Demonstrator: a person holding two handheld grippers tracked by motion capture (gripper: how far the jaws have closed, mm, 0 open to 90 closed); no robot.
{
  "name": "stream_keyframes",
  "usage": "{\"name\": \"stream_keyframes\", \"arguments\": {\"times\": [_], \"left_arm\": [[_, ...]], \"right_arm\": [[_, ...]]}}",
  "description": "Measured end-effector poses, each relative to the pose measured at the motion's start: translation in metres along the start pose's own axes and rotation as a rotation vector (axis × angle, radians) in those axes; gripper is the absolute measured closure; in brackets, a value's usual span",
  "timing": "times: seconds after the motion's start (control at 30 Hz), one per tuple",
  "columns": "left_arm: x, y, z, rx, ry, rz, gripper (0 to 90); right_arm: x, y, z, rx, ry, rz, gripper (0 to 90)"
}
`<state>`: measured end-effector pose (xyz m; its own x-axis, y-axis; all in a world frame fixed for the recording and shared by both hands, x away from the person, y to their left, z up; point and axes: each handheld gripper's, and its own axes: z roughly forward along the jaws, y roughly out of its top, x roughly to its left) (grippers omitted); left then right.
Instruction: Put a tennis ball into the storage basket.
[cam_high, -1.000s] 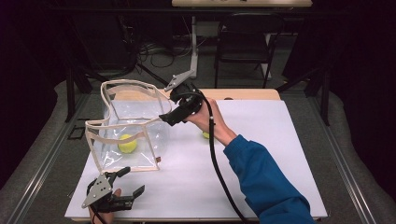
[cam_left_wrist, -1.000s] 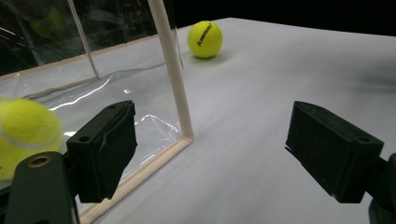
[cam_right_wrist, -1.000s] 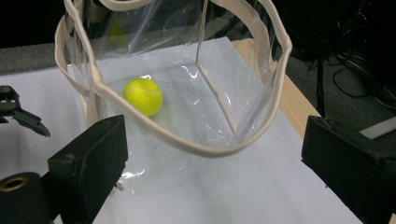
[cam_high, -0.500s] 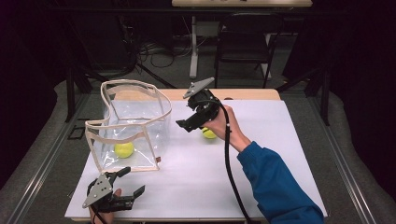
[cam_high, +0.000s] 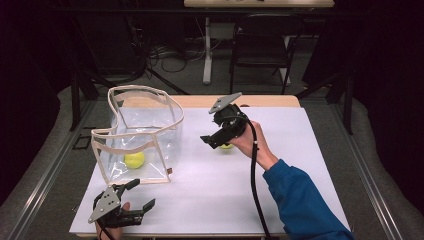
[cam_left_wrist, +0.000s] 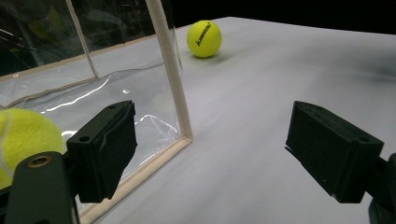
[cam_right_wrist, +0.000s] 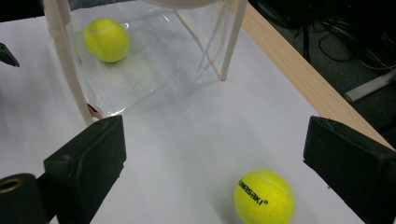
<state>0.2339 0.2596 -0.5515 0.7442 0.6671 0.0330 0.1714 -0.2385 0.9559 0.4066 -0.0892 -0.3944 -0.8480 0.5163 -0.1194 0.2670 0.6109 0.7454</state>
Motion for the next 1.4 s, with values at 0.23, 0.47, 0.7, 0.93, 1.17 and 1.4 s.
{"name": "stream_keyframes", "arguments": {"times": [0.23, 0.47, 0.7, 0.93, 1.17, 1.4], "left_arm": [[0.0, 0.0, -0.001, 0.002, -0.006, 0.004, 15.8], [0.0, -0.001, -0.001, -0.007, -0.005, -0.003, 15.8], [0.0, -0.002, -0.004, -0.004, -0.003, -0.006, 15.8], [0.0, -0.003, -0.006, -0.004, 0.001, -0.017, 15.8], [0.001, -0.003, -0.007, -0.019, -0.001, -0.023, 15.7], [0.0, -0.003, -0.007, -0.014, 0.002, -0.016, 15.8]], "right_arm": [[0.0, -0.011, 0.0, 0.009, -0.003, 0.007, 5.1], [0.002, -0.026, 0.002, 0.029, -0.001, 0.021, 5.1], [0.003, -0.043, 0.002, 0.047, 0.006, 0.039, 4.9], [0.004, -0.055, 0.004, 0.075, 0.01, 0.047, 4.2], [0.004, -0.071, 0.007, 0.092, 0.013, 0.069, 3.6], [0.009, -0.081, 0.01, 0.094, 0.005, 0.076, 1.4]]}}
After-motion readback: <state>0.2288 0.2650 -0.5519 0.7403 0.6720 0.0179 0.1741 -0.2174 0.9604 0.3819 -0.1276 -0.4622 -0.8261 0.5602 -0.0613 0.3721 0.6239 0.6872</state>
